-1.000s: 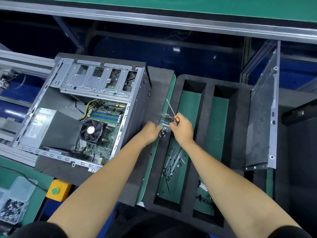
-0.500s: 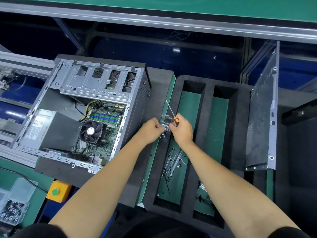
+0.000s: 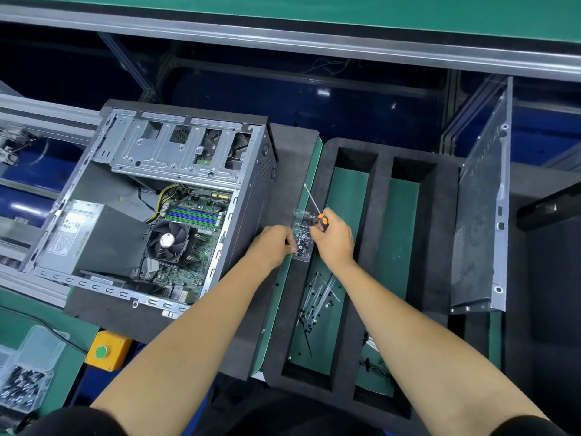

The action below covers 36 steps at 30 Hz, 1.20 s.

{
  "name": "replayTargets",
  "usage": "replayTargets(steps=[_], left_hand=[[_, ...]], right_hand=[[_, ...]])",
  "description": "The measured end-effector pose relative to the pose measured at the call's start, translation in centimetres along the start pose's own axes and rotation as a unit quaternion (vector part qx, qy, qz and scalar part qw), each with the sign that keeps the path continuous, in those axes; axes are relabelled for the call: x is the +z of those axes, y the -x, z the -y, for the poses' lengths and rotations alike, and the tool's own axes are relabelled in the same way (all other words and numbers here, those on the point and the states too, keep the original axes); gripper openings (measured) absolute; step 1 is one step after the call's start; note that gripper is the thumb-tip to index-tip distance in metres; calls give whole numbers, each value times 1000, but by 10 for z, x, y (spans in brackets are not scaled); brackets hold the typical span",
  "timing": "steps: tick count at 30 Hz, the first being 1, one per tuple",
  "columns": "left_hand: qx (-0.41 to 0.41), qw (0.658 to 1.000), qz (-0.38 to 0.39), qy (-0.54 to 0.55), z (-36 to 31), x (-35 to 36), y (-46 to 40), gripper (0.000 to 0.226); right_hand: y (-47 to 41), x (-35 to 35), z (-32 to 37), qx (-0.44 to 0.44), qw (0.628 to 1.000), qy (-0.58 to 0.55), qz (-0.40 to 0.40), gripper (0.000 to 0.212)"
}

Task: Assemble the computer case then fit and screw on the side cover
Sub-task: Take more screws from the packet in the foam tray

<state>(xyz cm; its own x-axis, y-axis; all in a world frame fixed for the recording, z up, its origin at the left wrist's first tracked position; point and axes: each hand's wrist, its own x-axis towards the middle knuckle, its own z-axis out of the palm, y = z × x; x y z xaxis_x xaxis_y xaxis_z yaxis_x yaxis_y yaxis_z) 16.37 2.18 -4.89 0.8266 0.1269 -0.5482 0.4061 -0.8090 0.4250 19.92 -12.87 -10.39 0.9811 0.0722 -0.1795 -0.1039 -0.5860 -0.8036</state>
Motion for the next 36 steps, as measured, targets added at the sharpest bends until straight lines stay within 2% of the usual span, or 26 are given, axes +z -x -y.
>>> replayTargets(steps=[5,8,13,20,23,26,28,31,36], left_hand=[[17,999,24,-37,-3,3,3,13],[14,1000,2,13,-1,7,3,14],[-51,991,-39,115,-6,0,1,21],[-101,971,-40,213,-10,-4,0,21],[-119,945,-12,304,-8,-2,1,12],[-162,889,16,429,-11,-2,6,5],[-167,852,40,495,-13,-5,11,12],[-142,829,64,536,-18,-11,18,23],[-74,805,79,583,-21,-25,33,26]], right_hand=[[2,-1,1,6,1000,-7,3,34],[4,-2,1,9,1000,-3,3,33],[11,-6,1,3,1000,9,2,22],[23,-13,4,4,999,35,9,23],[28,-16,6,-11,999,49,-7,19],[36,-20,8,-10,998,43,-41,18],[41,-23,9,-6,998,41,-51,15],[50,-28,14,-1,997,44,-65,12],[65,-34,32,9,994,55,-94,15]])
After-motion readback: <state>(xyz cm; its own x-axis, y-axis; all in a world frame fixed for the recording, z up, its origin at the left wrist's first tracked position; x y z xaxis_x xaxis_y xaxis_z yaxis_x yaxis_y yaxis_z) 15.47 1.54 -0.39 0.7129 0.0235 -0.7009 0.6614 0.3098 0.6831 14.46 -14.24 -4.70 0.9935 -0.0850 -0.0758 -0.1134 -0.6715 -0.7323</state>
